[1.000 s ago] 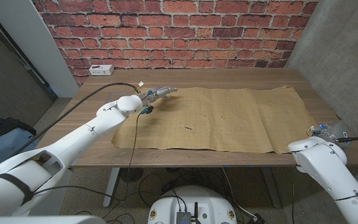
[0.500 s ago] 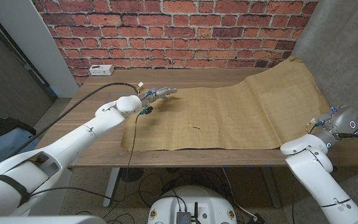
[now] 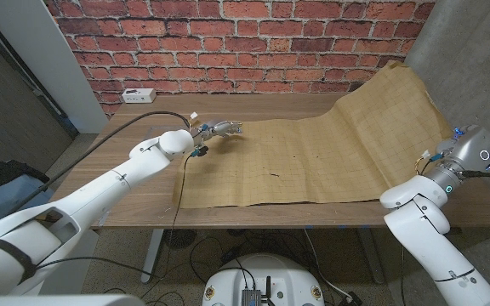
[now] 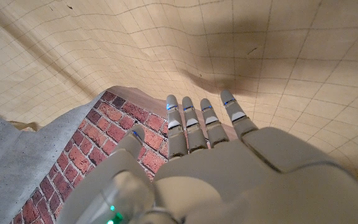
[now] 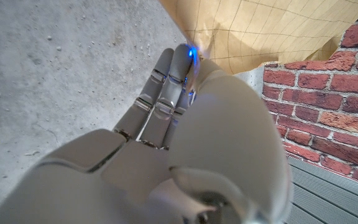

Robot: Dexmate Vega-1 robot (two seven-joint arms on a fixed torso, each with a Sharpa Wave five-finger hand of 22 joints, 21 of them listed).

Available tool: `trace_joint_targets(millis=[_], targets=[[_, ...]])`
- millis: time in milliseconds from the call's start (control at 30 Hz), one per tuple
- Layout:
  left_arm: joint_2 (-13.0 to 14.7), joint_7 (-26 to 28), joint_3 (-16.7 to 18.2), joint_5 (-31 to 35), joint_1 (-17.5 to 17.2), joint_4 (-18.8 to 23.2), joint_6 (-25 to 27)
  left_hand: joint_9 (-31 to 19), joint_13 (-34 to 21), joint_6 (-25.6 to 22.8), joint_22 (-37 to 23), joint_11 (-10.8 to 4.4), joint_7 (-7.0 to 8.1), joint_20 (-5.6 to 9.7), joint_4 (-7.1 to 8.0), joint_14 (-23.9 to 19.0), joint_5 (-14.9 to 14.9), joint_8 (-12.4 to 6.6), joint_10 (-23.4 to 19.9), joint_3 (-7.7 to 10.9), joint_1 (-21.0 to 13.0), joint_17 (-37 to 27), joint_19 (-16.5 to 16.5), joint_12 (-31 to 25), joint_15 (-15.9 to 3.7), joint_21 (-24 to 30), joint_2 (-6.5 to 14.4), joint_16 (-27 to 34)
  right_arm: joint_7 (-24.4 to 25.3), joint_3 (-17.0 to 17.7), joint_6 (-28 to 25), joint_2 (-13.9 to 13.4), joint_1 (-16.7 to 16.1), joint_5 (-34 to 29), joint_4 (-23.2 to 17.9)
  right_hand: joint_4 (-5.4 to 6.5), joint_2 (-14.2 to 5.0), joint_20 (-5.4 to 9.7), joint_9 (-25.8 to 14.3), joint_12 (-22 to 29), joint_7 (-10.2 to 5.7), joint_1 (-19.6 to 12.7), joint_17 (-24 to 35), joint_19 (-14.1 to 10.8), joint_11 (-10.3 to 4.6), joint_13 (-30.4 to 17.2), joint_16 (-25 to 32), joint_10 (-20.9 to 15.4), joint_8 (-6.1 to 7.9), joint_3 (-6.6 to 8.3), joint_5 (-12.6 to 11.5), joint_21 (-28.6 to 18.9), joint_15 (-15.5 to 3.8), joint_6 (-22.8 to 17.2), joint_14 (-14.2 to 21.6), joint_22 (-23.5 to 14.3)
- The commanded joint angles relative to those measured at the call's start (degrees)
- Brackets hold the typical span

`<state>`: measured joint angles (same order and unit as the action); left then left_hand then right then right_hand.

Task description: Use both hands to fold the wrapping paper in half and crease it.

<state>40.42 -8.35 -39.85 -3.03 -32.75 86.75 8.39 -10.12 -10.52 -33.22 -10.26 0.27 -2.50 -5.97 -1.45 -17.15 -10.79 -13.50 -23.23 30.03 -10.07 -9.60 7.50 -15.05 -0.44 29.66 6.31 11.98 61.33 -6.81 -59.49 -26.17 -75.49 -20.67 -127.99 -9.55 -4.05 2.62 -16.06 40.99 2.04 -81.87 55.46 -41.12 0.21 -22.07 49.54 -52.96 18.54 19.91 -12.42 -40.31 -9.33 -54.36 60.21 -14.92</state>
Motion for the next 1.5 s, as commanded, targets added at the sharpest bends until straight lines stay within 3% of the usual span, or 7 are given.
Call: trace_joint_targets(millis=[33, 267, 467, 833, 933, 1133, 1500], targets=[[1.15, 0.9, -1.07, 3.78, -0.07, 3.07, 2.75, -0.17, -0.14, -0.68, -0.09, -0.05, 0.15, 0.14, -0.5, -0.62, 0.12, 0.16, -0.3, 1.32, -1.44, -0.02, 0.77, 0.35, 0.0, -0.39, 1.17, -0.49, -6.0, -6.05, -10.55, -3.41, 5.46, -4.05, -4.6, 0.2, 0.62, -0.38, -0.62, 2.72, -0.18, 0.13, 1.97, 0.43, -0.88, -6.8, 0.83, -1.85, 0.43, 0.05, -1.03, -0.64, -3.67, -0.45, 1.59, 0.27], [0.8, -0.41, -2.23, 4.97, 0.33, 2.6, 3.65, -0.18, -0.1, -1.1, -0.1, -1.34, -0.02, 0.66, -4.48, -0.75, -0.72, 1.47, -1.64, 5.6, -6.7, 0.14, 1.28, 1.15, -0.69, -1.22, 3.37, -1.34, -8.45, -9.64, -15.79, -4.49, 9.13, -4.43, -6.87, 0.32, 0.74, -0.49, -1.06, 2.74, -0.22, 0.48, 3.7, 0.77, -0.7, -7.59, 0.99, -1.76, 0.71, 0.42, -1.92, -1.14, -3.63, -0.83, 1.47, 0.66], [0.87, -1.5, -3.59, 6.95, 1.03, 3.55, 7.07, -0.22, -0.12, -1.22, -0.15, -1.43, -0.99, 0.79, -5.59, -1.03, -1.15, 1.84, -2.09, 6.93, -8.2, 0.18, 1.48, 1.41, -0.99, -1.41, 3.67, -1.45, -11.2, -13.2, -20.49, -6.15, 12.06, -5.58, -8.93, 0.4, 0.95, -0.72, -1.52, 2.84, -0.26, 0.86, 5.09, 0.78, -0.82, -8.24, 1.14, -1.88, 1.04, 0.68, -2.74, -1.62, -3.6, -1.14, 1.49, 0.98], [0.83, -2.27, -4.59, 8.49, 1.4, 4.0, 8.5, -0.29, -0.17, -1.34, -0.22, -1.85, -1.15, 0.8, -6.2, -1.1, -1.43, 2.08, -2.43, 7.99, -9.22, 0.2, 1.53, 1.67, -1.36, -1.61, 3.77, -1.58, -39.59, -20.23, -20.49, 1.29, 13.77, -41.74, -7.38, 0.65, 1.53, -0.87, -2.77, 3.23, 0.09, 2.28, 9.6, 1.33, -1.02, -10.64, 1.9, -1.73, 1.69, 1.58, -6.33, -2.8, -3.52, -1.4, 1.58, 1.83], [0.81, -2.41, -4.63, 8.54, 1.41, 3.92, 8.46, -0.31, -0.18, -1.25, -0.23, -1.98, -1.26, 0.77, -6.28, -1.08, -1.48, 2.17, -2.42, 8.22, -9.41, 0.2, 1.55, 1.77, -1.45, -1.66, 3.8, -1.62, -43.74, -21.59, -20.49, 2.96, 14.13, -46.62, -7.86, 0.68, 1.64, -0.87, -2.98, 3.35, 0.1, 2.57, 10.64, 1.44, -1.1, -11.2, 2.06, -1.79, 1.79, 1.82, -7.15, -3.09, -3.51, -1.45, 1.52, 2.0], [0.84, -2.52, -4.6, 8.57, 1.32, 3.79, 8.3, -0.34, -0.21, -1.31, -0.26, -2.03, -1.0, 0.84, -6.43, -1.05, -1.55, 2.25, -2.53, 8.57, -9.7, 0.22, 1.61, 1.9, -1.65, -1.73, 3.73, -1.69, -44.37, -23.67, -20.49, 3.87, 13.91, -47.96, -10.78, 0.73, 1.72, -1.01, -3.23, 3.46, 0.23, 2.99, 12.02, 1.59, -0.94, -11.98, 2.24, -1.73, 1.87, 2.17, -8.29, -3.51, -3.47, -1.39, 1.41, 2.22], [0.72, -2.69, -4.54, 8.74, 1.68, 2.68, 6.94, -0.38, -0.23, -1.43, -0.29, -2.24, -0.83, 0.96, -6.52, -1.2, -1.57, 2.3, -2.8, 8.81, -9.82, 0.22, 1.71, 1.97, -1.73, -1.8, 3.48, -1.69, -39.83, -24.55, -19.57, 5.85, 12.57, -39.63, -18.28, 0.53, 2.21, -1.4, -3.79, 3.65, 0.75, 3.48, 14.07, 1.43, -0.51, -13.38, 2.6, -1.83, 2.09, 2.94, -10.52, -4.45, -3.45, -1.35, 1.33, 2.66]])
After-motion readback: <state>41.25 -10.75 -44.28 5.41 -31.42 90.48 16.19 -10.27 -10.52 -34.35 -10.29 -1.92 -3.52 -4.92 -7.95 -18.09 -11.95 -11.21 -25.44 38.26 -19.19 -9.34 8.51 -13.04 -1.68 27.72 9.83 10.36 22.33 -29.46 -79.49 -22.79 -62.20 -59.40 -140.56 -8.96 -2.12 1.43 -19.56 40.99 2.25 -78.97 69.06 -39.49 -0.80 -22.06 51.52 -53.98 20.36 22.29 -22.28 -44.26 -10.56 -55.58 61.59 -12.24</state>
